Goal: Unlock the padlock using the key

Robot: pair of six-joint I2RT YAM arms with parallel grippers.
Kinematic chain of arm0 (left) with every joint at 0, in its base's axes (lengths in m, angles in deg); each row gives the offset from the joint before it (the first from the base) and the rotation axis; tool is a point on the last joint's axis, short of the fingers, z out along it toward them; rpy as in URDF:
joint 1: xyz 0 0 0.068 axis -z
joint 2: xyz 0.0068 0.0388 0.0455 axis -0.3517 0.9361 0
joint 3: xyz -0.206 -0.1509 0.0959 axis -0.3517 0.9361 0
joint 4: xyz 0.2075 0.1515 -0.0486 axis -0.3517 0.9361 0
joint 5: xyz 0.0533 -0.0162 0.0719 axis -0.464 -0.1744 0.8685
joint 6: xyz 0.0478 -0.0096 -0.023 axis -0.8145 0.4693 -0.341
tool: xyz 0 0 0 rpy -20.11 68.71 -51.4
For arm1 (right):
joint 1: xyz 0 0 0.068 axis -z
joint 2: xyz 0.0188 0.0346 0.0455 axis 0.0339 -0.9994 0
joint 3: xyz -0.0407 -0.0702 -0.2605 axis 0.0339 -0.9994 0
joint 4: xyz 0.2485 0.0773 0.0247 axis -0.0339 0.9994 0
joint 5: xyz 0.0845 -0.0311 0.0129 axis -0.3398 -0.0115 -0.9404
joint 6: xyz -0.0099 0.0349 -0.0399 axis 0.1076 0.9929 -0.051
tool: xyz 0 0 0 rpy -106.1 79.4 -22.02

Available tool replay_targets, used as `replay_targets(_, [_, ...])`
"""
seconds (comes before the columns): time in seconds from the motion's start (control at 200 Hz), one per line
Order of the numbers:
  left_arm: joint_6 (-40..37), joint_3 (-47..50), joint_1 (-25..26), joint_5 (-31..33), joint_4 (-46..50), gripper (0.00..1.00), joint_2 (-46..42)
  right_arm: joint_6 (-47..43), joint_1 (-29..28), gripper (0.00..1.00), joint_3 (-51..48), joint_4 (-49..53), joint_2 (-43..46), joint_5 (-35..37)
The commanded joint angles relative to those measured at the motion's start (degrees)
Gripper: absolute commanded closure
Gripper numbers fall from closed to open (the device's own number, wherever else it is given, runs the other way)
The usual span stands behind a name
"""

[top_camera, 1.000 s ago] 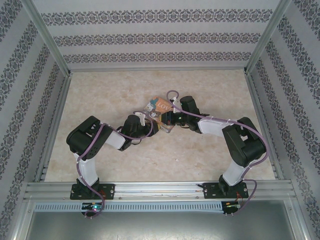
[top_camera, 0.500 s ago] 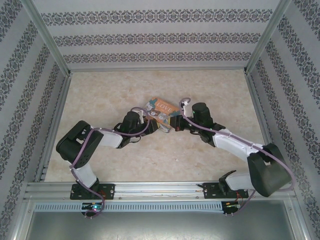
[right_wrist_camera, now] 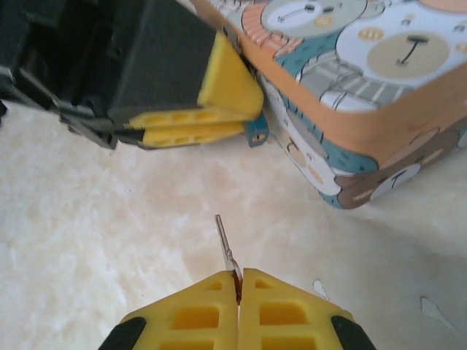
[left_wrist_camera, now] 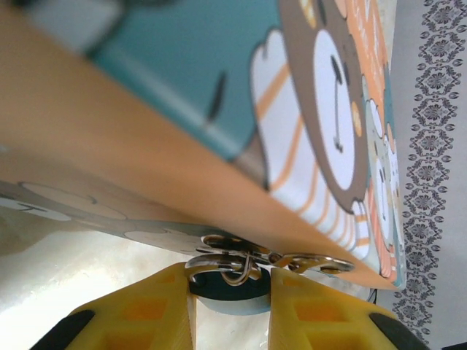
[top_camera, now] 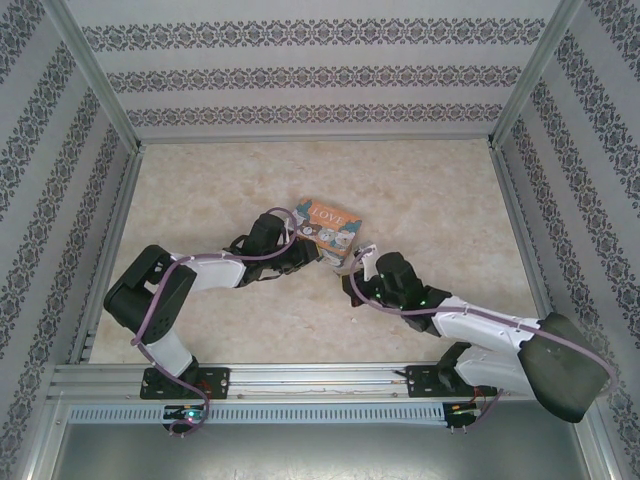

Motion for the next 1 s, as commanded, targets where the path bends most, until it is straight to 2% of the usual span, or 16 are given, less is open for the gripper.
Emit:
replay_targets(0.0, [1.7, -2.0, 0.7, -2.1, 2.2, 0.75, -1.9, -1.9, -2.2, 1.00, -2.5, -6.5, -1.8, 7.1])
replay_targets(0.36, [2.4, -1.9, 0.7, -2.1, 2.1, 0.76, -2.0, -2.9, -5.5, 1.00, -2.2, -15.6, -10.2, 12.0])
replay_targets(0.994, [2.7, -2.3, 0.7, -1.9, 1.9, 0.76, -1.7, -4.5, -6.1, 1.00, 2.8, -20.0, -18.1, 14.5])
